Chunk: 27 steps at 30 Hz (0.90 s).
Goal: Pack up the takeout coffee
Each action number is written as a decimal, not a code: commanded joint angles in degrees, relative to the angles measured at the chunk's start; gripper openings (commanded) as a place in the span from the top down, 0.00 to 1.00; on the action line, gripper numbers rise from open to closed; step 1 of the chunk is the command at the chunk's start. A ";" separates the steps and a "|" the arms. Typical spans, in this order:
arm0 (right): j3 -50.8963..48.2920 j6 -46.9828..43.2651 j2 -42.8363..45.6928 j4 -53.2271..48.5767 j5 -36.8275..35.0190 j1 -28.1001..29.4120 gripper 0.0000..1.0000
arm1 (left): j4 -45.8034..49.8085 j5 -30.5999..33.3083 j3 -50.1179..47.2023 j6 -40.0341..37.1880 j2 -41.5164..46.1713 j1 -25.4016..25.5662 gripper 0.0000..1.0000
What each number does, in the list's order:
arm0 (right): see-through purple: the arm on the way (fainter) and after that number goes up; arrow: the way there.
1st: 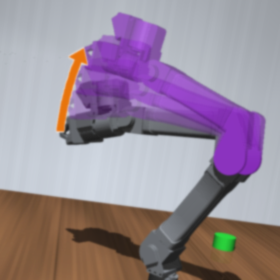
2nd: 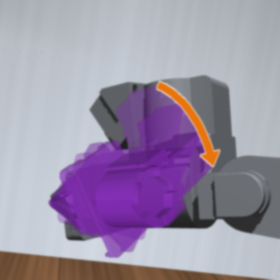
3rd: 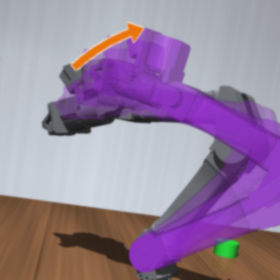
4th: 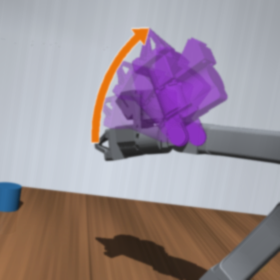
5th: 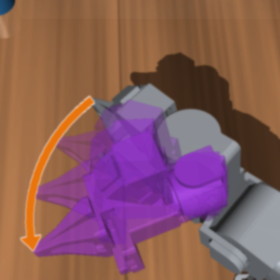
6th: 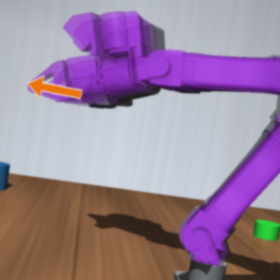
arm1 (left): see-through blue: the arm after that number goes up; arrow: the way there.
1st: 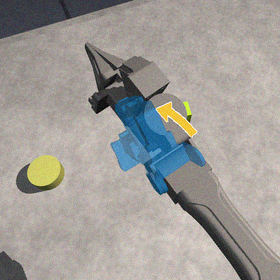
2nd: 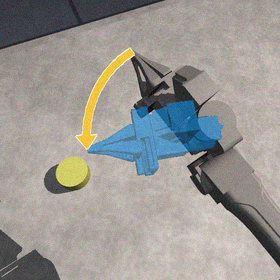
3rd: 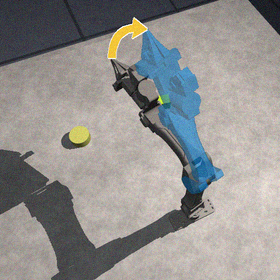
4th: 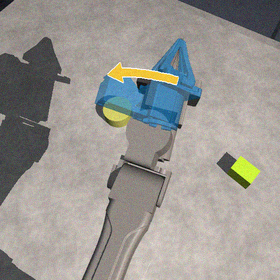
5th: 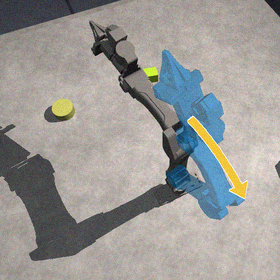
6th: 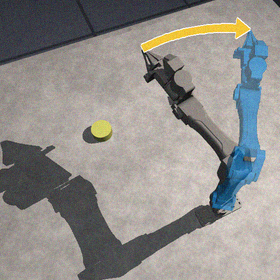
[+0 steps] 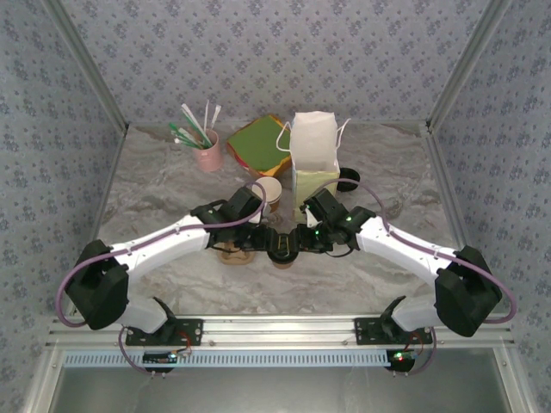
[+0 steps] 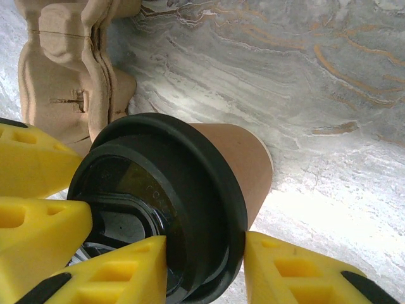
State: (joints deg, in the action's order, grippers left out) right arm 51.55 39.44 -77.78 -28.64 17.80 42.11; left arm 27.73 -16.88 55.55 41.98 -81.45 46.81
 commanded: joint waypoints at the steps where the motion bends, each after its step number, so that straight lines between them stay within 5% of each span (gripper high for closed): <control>1: -1.72 -0.07 -0.92 -2.67 -1.89 0.00 0.66 | -0.76 -1.46 1.66 0.43 0.82 -1.31 0.57; 10: -1.67 0.19 -1.06 -2.59 -2.12 0.48 0.66 | -1.57 -2.04 2.10 -1.13 -3.34 -2.41 0.69; 27: -2.13 0.29 -1.14 -2.34 -2.40 0.67 0.66 | 1.73 2.73 -5.07 -2.31 -4.80 -0.83 0.70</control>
State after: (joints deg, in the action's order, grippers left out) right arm 51.40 39.64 -77.78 -28.40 17.56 42.24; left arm 22.28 -18.13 53.19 40.99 -82.50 44.77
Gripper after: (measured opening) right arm 0.343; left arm 0.304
